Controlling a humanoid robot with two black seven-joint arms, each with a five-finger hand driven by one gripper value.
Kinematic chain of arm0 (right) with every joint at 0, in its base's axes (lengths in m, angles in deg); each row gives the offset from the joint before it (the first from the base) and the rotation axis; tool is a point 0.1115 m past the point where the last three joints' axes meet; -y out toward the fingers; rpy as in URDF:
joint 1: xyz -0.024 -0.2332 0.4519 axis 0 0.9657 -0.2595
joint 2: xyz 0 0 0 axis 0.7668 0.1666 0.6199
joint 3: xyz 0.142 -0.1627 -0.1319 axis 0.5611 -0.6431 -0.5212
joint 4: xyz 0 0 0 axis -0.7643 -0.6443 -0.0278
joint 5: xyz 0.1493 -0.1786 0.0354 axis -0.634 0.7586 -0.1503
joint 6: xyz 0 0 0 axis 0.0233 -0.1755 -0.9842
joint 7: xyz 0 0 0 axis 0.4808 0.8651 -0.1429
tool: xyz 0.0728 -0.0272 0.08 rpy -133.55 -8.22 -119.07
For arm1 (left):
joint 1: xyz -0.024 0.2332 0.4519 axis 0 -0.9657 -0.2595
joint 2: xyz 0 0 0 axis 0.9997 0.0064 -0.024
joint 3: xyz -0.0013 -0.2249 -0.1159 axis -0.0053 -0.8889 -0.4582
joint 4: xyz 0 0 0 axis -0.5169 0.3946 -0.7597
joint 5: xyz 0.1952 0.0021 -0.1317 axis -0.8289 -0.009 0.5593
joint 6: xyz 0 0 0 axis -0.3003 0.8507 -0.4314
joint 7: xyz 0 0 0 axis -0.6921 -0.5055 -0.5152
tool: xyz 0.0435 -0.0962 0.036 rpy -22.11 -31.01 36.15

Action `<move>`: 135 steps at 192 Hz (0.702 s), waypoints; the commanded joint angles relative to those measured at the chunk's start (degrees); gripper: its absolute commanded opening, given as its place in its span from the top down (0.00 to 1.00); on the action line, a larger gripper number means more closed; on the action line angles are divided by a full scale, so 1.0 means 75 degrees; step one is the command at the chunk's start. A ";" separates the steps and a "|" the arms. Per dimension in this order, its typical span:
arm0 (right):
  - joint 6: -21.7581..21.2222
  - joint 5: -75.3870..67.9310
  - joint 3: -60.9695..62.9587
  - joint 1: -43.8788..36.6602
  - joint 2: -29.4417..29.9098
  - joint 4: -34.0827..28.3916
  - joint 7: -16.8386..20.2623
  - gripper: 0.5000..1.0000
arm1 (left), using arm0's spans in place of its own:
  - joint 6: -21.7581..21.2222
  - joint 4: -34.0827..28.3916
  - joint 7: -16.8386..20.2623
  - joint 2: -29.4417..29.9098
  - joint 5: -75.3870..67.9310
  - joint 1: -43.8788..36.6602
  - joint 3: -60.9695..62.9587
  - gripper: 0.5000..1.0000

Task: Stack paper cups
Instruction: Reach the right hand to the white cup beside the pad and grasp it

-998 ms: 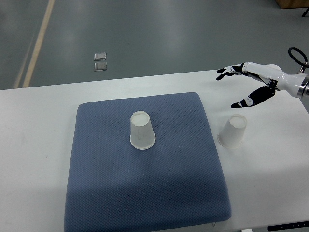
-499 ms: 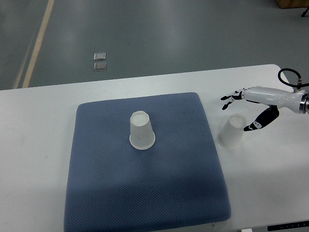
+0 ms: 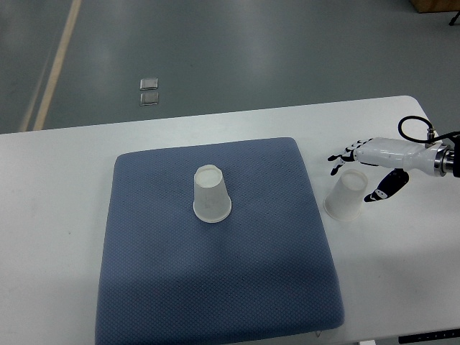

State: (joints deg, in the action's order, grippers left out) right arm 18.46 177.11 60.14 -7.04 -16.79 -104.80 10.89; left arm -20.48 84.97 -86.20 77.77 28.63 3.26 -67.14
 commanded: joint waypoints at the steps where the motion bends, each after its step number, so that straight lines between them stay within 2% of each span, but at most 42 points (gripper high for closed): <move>1: 0.0024 0.0114 -0.0005 -0.0007 0.0160 0.0217 0.0007 0.18 | 0.0002 0.0007 0.0000 0.0000 0.0000 0.0001 0.0002 0.00; 48: 0.0130 0.0302 -0.0005 -0.0007 0.0372 0.0393 0.0007 0.19 | -0.0010 -0.0005 0.0000 0.0000 0.0000 0.0001 0.0002 0.00; 135: 0.0130 0.0477 -0.0170 -0.0007 0.0524 0.0580 -0.0005 0.44 | 0.0002 0.0007 0.0000 0.0000 0.0000 0.0001 0.0002 0.00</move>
State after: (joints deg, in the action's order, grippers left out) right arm 19.43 180.61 58.88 -7.10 -13.08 -101.01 10.94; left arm -20.48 84.97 -86.20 77.77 28.63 3.26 -67.13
